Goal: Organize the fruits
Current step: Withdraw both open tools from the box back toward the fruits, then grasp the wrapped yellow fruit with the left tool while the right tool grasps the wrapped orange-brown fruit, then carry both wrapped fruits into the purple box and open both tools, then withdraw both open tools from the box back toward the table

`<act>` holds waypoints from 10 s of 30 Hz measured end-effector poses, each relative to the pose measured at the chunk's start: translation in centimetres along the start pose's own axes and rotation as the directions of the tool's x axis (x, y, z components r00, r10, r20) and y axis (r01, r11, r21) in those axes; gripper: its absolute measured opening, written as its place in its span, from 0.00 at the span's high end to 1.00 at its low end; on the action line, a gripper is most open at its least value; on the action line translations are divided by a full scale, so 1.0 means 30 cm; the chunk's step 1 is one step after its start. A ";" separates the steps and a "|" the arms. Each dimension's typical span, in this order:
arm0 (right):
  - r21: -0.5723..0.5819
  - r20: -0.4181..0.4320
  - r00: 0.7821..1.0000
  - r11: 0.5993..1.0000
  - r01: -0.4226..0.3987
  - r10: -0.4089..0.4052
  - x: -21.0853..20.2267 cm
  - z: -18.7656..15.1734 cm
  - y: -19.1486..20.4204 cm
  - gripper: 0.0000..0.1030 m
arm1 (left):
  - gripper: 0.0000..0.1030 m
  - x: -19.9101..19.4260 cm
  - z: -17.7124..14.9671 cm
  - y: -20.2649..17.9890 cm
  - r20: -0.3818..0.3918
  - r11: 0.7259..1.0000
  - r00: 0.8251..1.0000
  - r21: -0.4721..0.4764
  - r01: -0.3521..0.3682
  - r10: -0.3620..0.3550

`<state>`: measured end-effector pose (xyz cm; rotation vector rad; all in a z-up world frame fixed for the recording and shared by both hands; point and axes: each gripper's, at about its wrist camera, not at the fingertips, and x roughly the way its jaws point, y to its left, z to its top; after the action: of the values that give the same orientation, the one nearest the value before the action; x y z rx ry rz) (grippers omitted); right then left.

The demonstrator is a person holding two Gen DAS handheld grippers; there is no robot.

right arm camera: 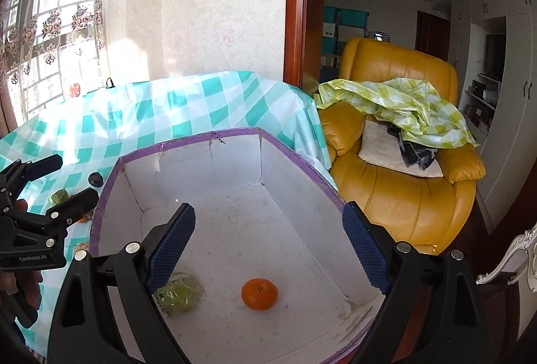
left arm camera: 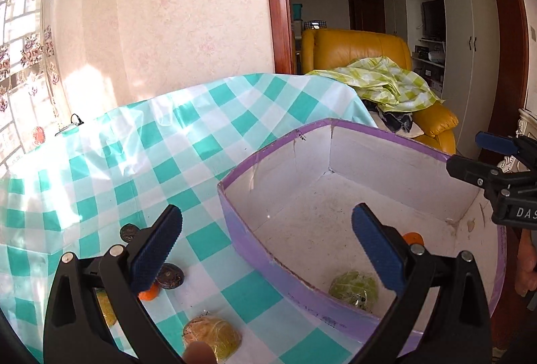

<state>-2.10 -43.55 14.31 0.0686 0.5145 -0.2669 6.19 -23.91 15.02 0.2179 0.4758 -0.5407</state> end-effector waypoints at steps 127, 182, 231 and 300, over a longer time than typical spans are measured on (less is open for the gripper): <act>-0.082 -0.228 0.881 0.893 -0.441 0.414 0.084 -0.238 0.771 0.41 | 0.42 -0.096 -0.384 0.551 -0.314 0.915 0.923 -0.261 -0.307 0.220; 0.166 -0.162 0.972 0.976 -0.141 0.168 0.147 -0.080 -0.052 0.41 | 0.42 0.178 0.094 -0.275 -0.236 0.988 0.972 0.154 0.015 0.022; -0.465 -0.405 0.888 0.886 0.005 -0.217 0.387 -0.101 0.008 0.40 | 0.40 0.569 -0.046 -0.353 -0.709 0.927 0.705 0.238 0.290 -0.038; 0.037 -0.163 0.984 0.997 0.071 -0.064 0.159 -0.017 -0.058 0.22 | 0.16 0.101 -0.136 0.458 0.053 0.864 0.994 -0.493 0.106 -0.091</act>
<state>1.18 -46.27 11.53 0.1154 0.6739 -0.3400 14.36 -12.44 11.04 -0.3106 0.5851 -0.5028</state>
